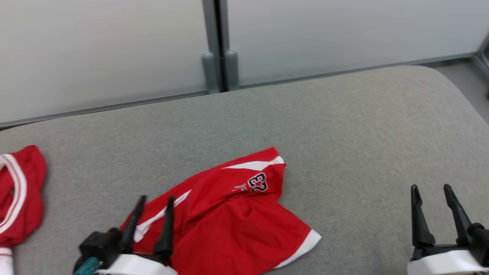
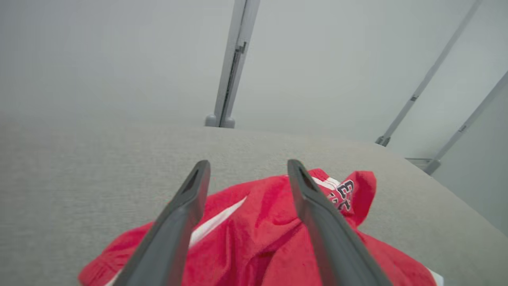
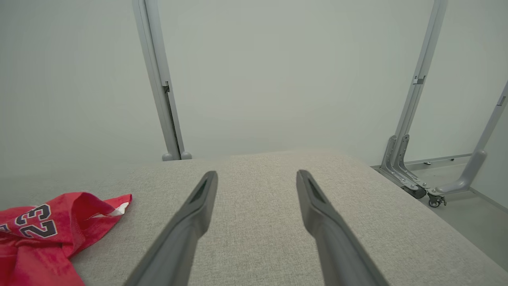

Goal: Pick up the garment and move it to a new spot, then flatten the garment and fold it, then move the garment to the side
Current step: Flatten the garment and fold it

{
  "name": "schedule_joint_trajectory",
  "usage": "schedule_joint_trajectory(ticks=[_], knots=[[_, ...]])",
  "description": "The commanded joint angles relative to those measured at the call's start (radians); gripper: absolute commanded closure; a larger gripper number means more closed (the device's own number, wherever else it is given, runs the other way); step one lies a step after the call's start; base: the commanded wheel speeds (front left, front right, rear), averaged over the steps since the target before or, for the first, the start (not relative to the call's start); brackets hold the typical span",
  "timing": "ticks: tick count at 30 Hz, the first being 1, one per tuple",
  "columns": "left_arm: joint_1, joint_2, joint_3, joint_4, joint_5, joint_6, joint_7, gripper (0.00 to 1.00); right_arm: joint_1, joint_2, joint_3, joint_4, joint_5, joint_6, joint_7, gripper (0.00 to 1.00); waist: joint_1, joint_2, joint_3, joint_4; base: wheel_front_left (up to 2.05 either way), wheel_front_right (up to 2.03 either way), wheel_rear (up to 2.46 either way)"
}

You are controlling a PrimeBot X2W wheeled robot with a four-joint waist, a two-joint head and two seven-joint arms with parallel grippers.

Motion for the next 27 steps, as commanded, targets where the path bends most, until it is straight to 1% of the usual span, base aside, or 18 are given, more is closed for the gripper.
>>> schedule_joint_trajectory(ticks=[1,4,5,7,11,15,18,22,27], knots=[[0.021,-0.003,0.021,-0.014,0.012,0.006,-0.003,0.00,0.009,-0.005,-0.006,-0.007,-0.002,0.000,-0.005,0.00,0.0000,0.0000,-0.035,0.048,0.00,0.00,0.00],[0.100,-0.018,0.126,-0.053,0.100,0.010,-0.002,0.00,0.019,-0.006,-0.033,-0.014,-0.005,0.000,-0.005,0.00,0.0000,0.0000,-0.056,0.092,0.00,0.00,0.00],[0.128,-0.022,0.157,-0.056,0.126,0.003,-0.002,0.00,0.024,-0.006,-0.039,-0.013,-0.005,0.000,-0.005,0.00,0.0000,0.0000,-0.063,0.104,0.00,0.00,0.00],[0.172,-0.047,0.221,-0.066,0.166,-0.014,-0.002,0.00,0.032,-0.005,-0.049,-0.007,-0.003,0.000,-0.005,0.00,0.0000,0.0000,-0.077,0.128,0.00,0.00,0.00],[0.247,-0.084,0.320,-0.063,0.248,-0.065,-0.003,0.00,0.051,-0.006,-0.053,0.015,0.004,0.000,-0.005,0.00,0.0000,0.0000,-0.098,0.162,0.00,0.00,0.00],[0.298,-0.126,0.391,-0.071,0.320,-0.137,-0.003,0.00,0.068,-0.006,-0.051,0.039,0.015,0.000,-0.005,0.00,0.0000,0.0000,-0.114,0.179,0.00,0.00,0.00],[0.323,-0.153,0.440,-0.072,0.357,-0.170,-0.003,0.00,0.076,-0.006,-0.052,0.051,0.020,0.000,-0.005,0.00,0.0000,0.0000,-0.121,0.184,0.00,0.00,0.00],[0.327,-0.177,0.479,-0.085,0.391,-0.203,-0.003,0.00,0.089,-0.006,-0.046,0.064,0.024,0.000,-0.005,0.00,0.0000,0.0000,-0.128,0.188,0.00,0.00,0.00],[0.327,-0.187,0.499,-0.092,0.418,-0.224,-0.003,0.00,0.091,-0.006,-0.033,0.080,0.023,0.000,-0.005,0.00,0.0000,0.0000,-0.134,0.180,0.00,0.00,0.00]])
